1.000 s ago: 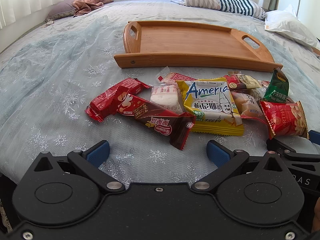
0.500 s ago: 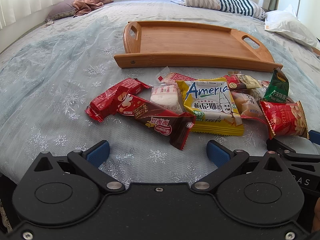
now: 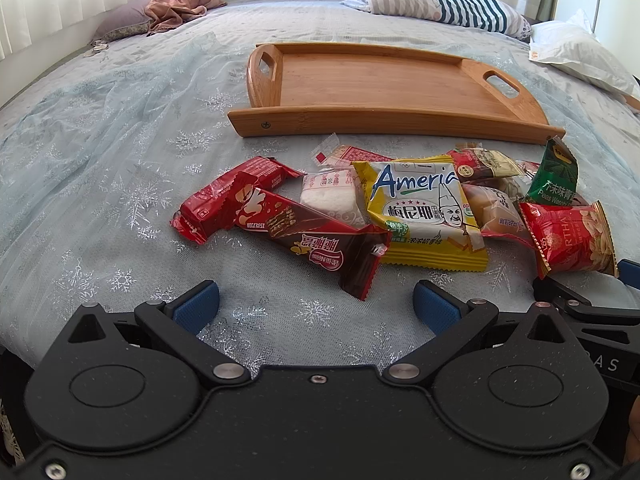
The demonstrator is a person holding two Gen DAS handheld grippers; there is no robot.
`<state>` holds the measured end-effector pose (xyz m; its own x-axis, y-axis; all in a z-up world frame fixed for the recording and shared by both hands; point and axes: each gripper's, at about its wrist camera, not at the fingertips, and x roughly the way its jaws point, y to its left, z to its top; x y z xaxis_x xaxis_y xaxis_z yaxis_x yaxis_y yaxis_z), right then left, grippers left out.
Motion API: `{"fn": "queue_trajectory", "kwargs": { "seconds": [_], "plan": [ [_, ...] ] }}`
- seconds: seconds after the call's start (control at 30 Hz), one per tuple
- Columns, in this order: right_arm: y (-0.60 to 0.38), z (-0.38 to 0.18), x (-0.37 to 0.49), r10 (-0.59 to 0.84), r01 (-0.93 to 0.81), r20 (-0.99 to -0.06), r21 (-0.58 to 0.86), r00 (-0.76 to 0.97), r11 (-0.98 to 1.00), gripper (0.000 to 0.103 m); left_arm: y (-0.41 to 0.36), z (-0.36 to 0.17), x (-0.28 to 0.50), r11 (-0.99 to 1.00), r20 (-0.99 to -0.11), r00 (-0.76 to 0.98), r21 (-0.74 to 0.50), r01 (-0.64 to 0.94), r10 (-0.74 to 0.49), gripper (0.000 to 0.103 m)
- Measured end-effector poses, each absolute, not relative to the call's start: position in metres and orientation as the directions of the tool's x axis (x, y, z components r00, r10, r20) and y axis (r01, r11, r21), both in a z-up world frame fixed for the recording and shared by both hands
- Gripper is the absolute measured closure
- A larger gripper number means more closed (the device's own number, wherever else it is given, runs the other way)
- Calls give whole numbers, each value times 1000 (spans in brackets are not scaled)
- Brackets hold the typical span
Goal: Organize snacks
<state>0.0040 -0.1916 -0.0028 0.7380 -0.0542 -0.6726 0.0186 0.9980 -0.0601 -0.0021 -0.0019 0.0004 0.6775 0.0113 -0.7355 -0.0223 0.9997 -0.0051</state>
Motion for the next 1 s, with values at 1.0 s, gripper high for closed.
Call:
{"fn": "queue_trajectory", "kwargs": {
  "seconds": [1.0],
  "plan": [
    [-194,-3,-1,-54,15,-648,-66,760,998,0,-5,5,-4,1000,-726,688,12,-21,23,0]
  ]
}}
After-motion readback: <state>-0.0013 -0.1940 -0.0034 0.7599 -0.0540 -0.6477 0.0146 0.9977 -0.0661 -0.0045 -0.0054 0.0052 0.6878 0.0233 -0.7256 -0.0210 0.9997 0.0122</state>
